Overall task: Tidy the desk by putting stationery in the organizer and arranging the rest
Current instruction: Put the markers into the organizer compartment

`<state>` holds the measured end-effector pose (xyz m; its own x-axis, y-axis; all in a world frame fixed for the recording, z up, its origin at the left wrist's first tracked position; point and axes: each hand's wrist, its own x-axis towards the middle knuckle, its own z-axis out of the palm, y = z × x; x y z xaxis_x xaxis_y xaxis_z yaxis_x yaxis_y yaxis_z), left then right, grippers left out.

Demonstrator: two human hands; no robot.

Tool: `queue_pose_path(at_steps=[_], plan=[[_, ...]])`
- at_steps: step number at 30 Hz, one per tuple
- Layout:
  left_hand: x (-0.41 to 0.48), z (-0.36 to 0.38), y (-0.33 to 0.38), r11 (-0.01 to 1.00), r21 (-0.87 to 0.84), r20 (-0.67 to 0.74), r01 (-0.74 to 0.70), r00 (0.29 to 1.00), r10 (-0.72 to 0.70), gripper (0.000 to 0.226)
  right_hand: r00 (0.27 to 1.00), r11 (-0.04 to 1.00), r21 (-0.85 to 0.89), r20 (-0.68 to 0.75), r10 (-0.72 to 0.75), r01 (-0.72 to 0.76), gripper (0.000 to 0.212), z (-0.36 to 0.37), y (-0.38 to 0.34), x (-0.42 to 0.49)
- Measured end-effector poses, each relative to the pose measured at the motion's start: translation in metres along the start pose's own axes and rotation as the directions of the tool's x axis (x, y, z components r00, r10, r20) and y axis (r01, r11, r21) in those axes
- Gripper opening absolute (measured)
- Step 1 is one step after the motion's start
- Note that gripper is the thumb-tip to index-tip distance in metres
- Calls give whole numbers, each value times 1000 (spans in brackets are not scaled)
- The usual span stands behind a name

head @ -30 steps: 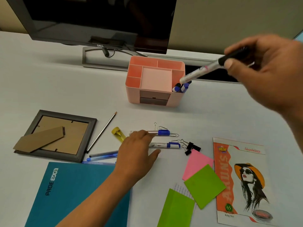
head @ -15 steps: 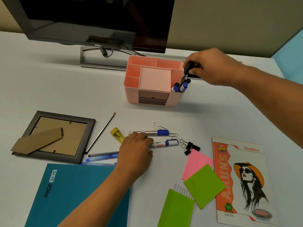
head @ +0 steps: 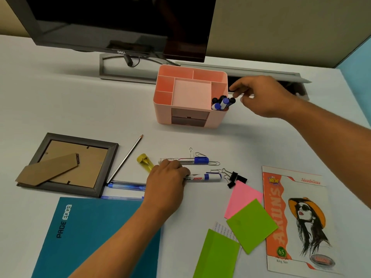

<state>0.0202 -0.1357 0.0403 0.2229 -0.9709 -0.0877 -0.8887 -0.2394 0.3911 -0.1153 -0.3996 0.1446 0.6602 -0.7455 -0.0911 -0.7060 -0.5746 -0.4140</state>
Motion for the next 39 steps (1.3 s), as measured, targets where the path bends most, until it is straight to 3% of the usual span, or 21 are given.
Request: queue_pose_path(at_steps=[3,5,7,10,13,16,19,25,29,35,39], plan=[[-3,-3,1,999,-32,-47,-9,999,8,23,940,981,171,-310,141,-91,17,13,7,-27],[-7,-5,-1,998,-60,-97,-3,995,-3,19,880,925,354,-384,281,-140,7,28,8,-52],[-12,-7,-5,995,-98,-152,-11,988,-4,20,868,845,503,-322,378,-182,4,45,2,-80],[-18,-14,-7,981,-194,-206,-18,978,-22,20,900,693,675,-99,425,-253,5,70,-23,-122],[-20,-23,-2,967,-255,-238,-26,971,-37,18,932,525,802,104,347,-285,20,87,-50,-152],[-21,-28,6,956,-292,-224,-35,974,-33,16,963,470,853,127,237,-228,30,90,-67,-166],[-20,-32,13,937,-346,-212,-43,977,-33,15,969,487,860,32,246,-152,18,84,-75,-167],[-13,-38,24,928,-359,-270,-101,963,0,15,970,585,811,-122,212,-26,19,61,-76,-163],[-6,-37,27,931,-349,-310,-107,951,-7,30,941,659,747,-281,185,93,18,38,-72,-158],[14,-24,10,989,-146,-169,0,985,-25,36,865,812,536,-495,80,232,16,-17,-56,-136],[25,-18,5,1000,-12,-87,24,996,-25,40,820,855,442,-571,35,271,18,-46,-45,-111]])
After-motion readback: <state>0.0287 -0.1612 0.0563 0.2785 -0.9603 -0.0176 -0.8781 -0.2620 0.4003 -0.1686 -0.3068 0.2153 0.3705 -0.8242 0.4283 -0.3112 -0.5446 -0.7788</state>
